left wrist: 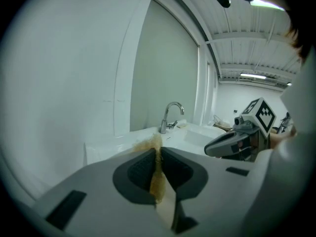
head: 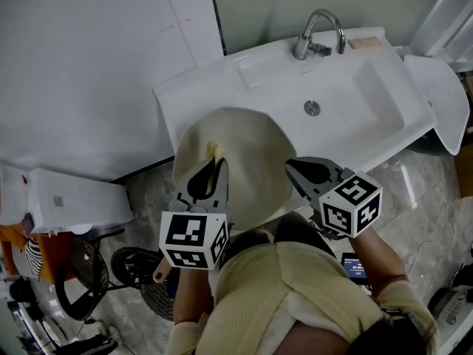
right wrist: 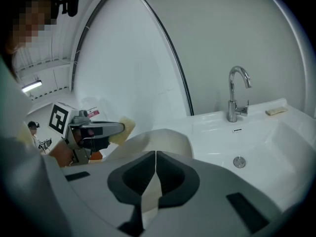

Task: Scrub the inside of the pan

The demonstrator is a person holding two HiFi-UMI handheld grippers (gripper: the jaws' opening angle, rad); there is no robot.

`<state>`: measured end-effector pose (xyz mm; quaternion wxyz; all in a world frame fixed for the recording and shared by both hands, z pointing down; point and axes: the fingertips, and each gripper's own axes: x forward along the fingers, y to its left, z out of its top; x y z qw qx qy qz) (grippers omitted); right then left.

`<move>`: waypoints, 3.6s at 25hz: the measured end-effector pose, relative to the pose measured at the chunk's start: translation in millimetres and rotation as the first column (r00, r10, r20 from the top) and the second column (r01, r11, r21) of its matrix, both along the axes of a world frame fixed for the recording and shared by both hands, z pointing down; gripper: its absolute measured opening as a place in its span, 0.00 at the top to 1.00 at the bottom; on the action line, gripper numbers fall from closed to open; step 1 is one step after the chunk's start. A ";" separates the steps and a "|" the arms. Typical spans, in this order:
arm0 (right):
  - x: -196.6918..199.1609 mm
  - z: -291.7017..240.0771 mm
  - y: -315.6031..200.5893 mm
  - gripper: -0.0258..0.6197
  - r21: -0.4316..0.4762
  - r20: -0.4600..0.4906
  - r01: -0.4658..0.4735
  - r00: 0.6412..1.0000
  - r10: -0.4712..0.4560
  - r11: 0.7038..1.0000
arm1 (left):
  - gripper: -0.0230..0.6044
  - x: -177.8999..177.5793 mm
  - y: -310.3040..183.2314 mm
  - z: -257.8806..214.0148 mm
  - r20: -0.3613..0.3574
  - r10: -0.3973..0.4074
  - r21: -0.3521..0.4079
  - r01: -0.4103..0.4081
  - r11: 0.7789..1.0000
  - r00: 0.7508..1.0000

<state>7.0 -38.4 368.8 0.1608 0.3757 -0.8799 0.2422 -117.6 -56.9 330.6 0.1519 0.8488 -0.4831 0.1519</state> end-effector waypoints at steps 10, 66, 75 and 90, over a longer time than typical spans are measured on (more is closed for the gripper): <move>15.8 6.9 -43.3 0.91 -0.024 0.001 0.063 0.998 -0.063 0.998 | 0.83 3.0 -46.7 30.5 0.039 -0.111 -0.081 0.114 0.990 0.993; -3.5 81.1 -111.6 0.89 -0.162 -0.064 0.082 0.994 -0.093 0.983 | 0.83 45.7 -113.7 127.5 -0.216 -0.171 -0.270 0.110 0.957 0.961; -3.8 81.0 -112.0 0.89 -0.160 -0.073 0.086 0.992 -0.098 0.983 | 0.83 71.5 -98.4 134.3 -0.264 -0.045 -0.358 -0.055 0.932 0.963; -3.6 82.6 -111.5 0.89 -0.157 -0.071 0.090 0.992 -0.103 0.984 | 0.83 111.4 -56.2 145.7 -0.165 0.187 -0.446 -0.242 0.862 0.968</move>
